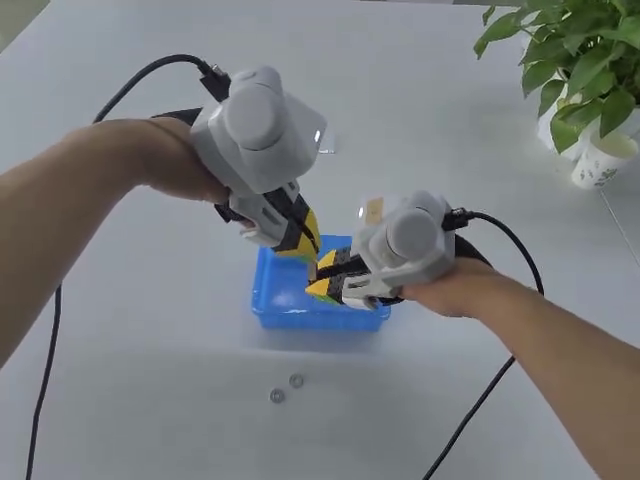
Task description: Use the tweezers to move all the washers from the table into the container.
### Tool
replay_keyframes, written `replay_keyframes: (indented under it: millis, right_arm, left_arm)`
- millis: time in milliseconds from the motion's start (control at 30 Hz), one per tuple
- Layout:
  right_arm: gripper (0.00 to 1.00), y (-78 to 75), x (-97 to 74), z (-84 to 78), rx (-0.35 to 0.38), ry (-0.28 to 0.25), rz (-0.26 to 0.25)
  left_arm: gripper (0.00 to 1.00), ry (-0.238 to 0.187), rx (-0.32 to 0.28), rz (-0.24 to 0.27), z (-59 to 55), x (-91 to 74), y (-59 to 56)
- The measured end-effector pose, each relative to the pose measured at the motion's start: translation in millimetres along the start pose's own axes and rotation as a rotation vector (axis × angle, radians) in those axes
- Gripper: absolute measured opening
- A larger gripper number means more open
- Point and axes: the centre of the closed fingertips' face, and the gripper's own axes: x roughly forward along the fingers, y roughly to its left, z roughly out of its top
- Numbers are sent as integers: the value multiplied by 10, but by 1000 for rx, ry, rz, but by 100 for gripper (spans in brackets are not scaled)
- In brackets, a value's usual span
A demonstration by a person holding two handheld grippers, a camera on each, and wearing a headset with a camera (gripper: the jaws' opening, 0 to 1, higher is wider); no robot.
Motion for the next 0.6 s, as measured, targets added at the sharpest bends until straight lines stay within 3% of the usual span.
replay_keyframes:
  millis: [600]
  right_arm:
    - [10, -61, 183, -227, 13, 38, 37]
  left_arm:
    - [5, -11, -25, -5, -150, 232, 92]
